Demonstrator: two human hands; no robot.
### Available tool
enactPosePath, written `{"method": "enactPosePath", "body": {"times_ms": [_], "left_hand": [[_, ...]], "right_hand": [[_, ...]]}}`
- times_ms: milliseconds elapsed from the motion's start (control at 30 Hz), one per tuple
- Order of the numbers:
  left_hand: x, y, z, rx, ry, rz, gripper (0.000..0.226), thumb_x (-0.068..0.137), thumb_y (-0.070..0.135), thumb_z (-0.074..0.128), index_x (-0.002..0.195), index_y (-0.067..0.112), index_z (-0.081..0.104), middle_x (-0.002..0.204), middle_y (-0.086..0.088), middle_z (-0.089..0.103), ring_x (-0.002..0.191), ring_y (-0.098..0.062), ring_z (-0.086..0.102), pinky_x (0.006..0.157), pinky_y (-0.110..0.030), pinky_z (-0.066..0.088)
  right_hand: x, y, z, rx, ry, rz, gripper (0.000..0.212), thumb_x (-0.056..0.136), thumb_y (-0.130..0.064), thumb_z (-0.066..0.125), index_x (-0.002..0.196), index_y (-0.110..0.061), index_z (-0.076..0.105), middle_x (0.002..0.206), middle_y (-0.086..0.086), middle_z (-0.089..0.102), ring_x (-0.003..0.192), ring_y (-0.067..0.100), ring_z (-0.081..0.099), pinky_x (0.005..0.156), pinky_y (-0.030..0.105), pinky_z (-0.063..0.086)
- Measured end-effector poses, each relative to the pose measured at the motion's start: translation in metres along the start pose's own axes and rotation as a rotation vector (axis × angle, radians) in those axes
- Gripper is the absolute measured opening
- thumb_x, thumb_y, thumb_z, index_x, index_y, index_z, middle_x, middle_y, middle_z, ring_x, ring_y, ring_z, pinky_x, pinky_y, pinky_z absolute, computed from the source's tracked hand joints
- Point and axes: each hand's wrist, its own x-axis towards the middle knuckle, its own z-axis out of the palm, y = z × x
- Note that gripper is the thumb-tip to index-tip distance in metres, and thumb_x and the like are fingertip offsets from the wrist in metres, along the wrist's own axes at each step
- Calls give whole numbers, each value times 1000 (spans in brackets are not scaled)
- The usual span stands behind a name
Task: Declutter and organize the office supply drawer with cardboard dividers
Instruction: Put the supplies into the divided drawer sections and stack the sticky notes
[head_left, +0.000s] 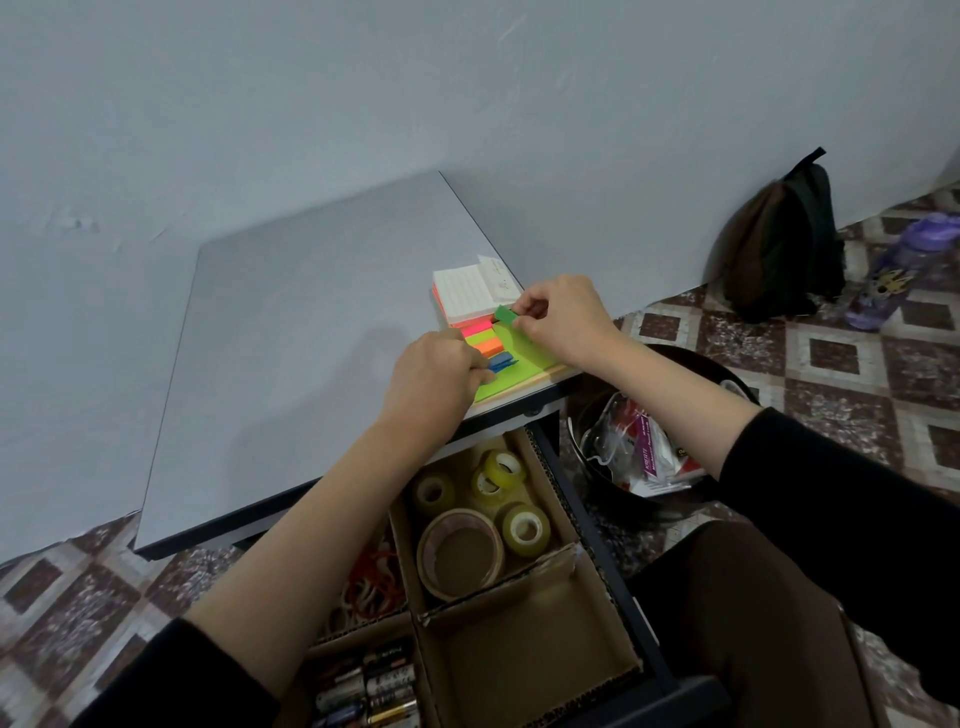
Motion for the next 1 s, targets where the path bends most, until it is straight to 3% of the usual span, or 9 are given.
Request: {"method": "enactPosePath", "body": {"times_ms": [200, 367, 633, 833, 1000], "left_hand": [[18, 3, -8, 155, -147, -28, 27, 94, 25, 52, 110, 12, 69, 105, -10, 68, 95, -25, 58, 76, -31, 44], [24, 7, -12, 221, -159, -7, 23, 88, 18, 54, 96, 5, 70, 96, -13, 67, 89, -29, 59, 68, -31, 45], [19, 13, -12, 294, -152, 3, 27, 85, 19, 54, 105, 7, 68, 95, -12, 65, 84, -29, 58, 60, -26, 37], [11, 9, -14, 112, -120, 0, 26, 81, 19, 59, 101, 8, 72, 92, -13, 70, 83, -28, 59, 71, -33, 50], [12, 10, -21, -31, -134, -8, 28, 82, 14, 61, 108, 7, 70, 104, -7, 71, 81, -14, 54, 70, -24, 41]], "right_hand": [[2, 1, 1, 5, 10, 12, 14, 83, -6, 62, 93, -4, 73, 93, 10, 72, 90, 22, 64, 84, 28, 47], [2, 1, 1, 2, 6, 11, 15, 83, -5, 62, 93, -4, 73, 94, 10, 72, 90, 22, 64, 84, 27, 47], [2, 1, 0, -5, 0, -4, 15, 83, -6, 62, 93, -4, 73, 95, 11, 72, 93, 25, 64, 86, 29, 47], [2, 2, 0, -4, -3, 6, 16, 84, -7, 61, 95, -4, 72, 96, 9, 71, 94, 22, 63, 89, 31, 47], [2, 1, 0, 1, -6, 11, 16, 85, -8, 62, 96, -5, 72, 97, 9, 71, 94, 22, 63, 89, 31, 48]]}}
